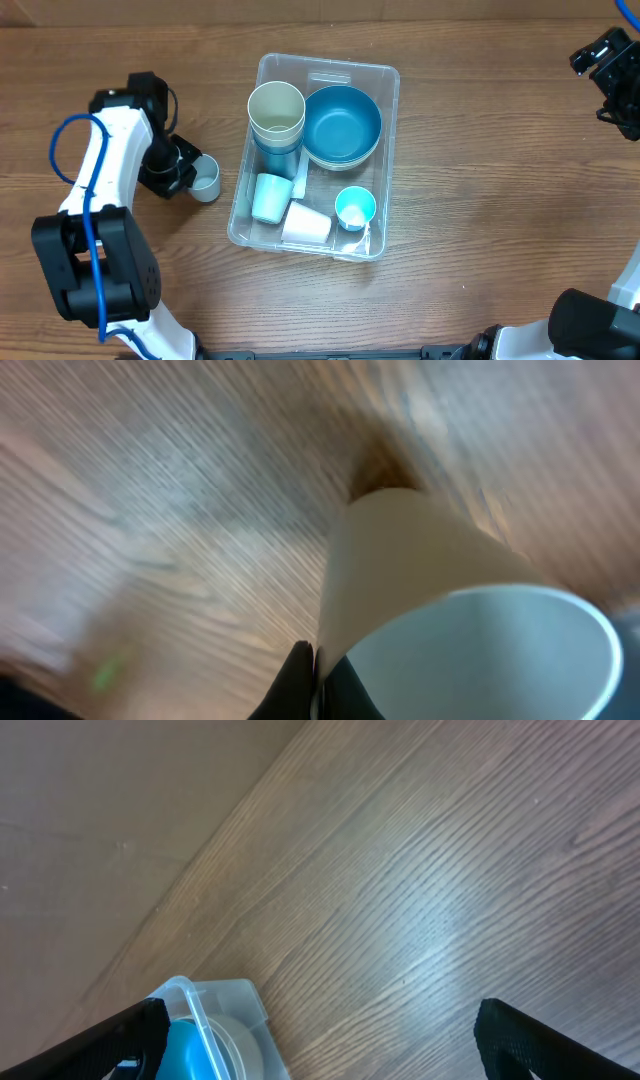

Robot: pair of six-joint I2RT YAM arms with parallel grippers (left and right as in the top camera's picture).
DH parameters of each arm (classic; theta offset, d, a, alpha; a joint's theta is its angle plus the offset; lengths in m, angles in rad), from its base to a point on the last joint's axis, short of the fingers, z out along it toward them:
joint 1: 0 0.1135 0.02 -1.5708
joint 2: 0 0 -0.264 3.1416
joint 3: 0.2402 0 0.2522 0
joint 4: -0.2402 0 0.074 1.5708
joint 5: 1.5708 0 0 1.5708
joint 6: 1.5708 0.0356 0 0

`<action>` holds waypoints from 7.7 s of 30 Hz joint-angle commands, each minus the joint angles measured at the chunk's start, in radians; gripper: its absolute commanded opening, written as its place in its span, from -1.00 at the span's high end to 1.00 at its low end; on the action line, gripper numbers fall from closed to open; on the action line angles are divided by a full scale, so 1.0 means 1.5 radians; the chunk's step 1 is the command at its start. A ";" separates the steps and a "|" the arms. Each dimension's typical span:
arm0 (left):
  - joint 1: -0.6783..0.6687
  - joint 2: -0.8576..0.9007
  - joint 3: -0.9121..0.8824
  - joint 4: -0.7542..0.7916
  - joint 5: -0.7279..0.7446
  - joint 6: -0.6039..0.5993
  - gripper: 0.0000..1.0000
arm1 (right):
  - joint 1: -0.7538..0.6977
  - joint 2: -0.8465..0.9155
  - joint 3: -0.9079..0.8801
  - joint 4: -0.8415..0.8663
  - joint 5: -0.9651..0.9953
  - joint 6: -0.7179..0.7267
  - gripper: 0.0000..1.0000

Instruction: Pack container

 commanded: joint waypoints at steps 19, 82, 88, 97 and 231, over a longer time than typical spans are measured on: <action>-0.391 -0.241 0.179 -0.213 -0.023 -0.126 0.92 | 0.001 -0.004 0.004 0.004 -0.003 0.001 -1.00; -0.360 -0.313 0.207 -0.234 -0.181 -0.186 -0.30 | 0.001 -0.004 0.004 0.004 -0.003 0.001 -1.00; -0.170 -0.312 0.207 -0.231 -0.171 -0.008 -0.68 | 0.001 -0.004 0.004 0.003 -0.003 0.001 -1.00; 0.097 -0.215 0.207 -0.179 -0.011 0.235 -0.92 | 0.001 -0.004 0.004 0.004 -0.003 0.001 -1.00; 0.146 -0.085 0.207 -0.156 -0.017 0.265 -1.00 | 0.935 0.238 -0.291 0.086 0.382 0.280 0.21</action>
